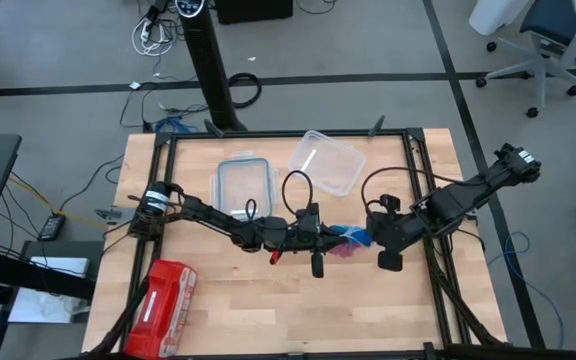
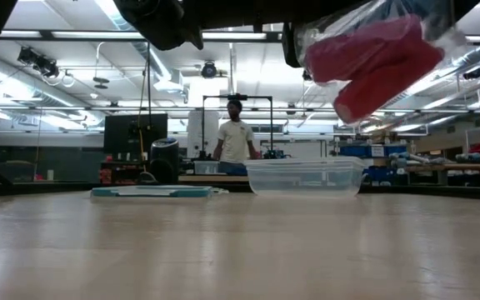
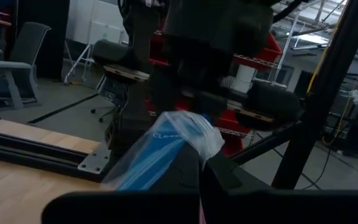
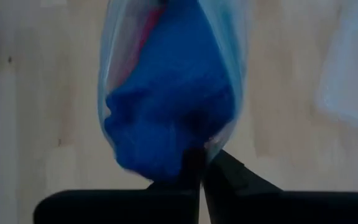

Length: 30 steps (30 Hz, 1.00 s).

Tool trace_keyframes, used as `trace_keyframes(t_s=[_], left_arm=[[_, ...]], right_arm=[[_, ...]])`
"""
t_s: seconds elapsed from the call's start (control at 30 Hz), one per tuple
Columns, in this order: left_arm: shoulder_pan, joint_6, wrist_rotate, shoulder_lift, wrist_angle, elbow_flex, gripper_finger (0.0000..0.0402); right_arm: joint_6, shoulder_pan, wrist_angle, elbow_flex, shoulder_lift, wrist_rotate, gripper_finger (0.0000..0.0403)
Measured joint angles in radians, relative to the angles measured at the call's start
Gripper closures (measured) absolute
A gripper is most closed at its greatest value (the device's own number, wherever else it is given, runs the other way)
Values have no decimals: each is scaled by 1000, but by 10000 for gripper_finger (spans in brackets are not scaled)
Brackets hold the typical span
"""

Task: Roll bandage
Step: Put the blue bandage into the transparent zip bag

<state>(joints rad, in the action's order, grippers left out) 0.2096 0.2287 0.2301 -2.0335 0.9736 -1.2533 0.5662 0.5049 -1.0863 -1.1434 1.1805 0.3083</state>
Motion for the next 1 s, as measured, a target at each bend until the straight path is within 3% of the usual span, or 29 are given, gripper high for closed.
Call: trace_keyframes(t_s=[0.13, 0.23, 0.33, 0.47, 0.53, 0.63, 0.73, 0.9, 1.0], left_arm=[[1, -14, 1, 0, -25, 0, 401], [0, -5, 0, 1, -105, 0, 401], [-4, 16, -1, -8, -135, 0, 401], [-6, 11, -8, -9, -154, -26, 401], [-6, 7, -17, -9, -222, -58, 401], [-5, 13, -25, -9, -417, -114, 401], [-5, 13, -26, -11, -598, -163, 401], [-8, -12, -25, -10, -650, -214, 401], [-8, -23, -26, -11, -649, -235, 401]], right_arm=[[16, -1, -146, -80, -9, -61, 399], [-16, -24, -172, -143, -4, -236, 399], [-42, -82, -217, -197, 16, -260, 401], [-116, -148, -256, -204, 85, -367, 401], [-118, -164, -264, -204, 116, -349, 401], [-190, -154, -237, -205, 163, -452, 401], [-195, -184, -285, -205, 174, -417, 401], [-272, -191, -174, -206, 168, -507, 401], [-249, -224, -233, -207, 133, -409, 401]])
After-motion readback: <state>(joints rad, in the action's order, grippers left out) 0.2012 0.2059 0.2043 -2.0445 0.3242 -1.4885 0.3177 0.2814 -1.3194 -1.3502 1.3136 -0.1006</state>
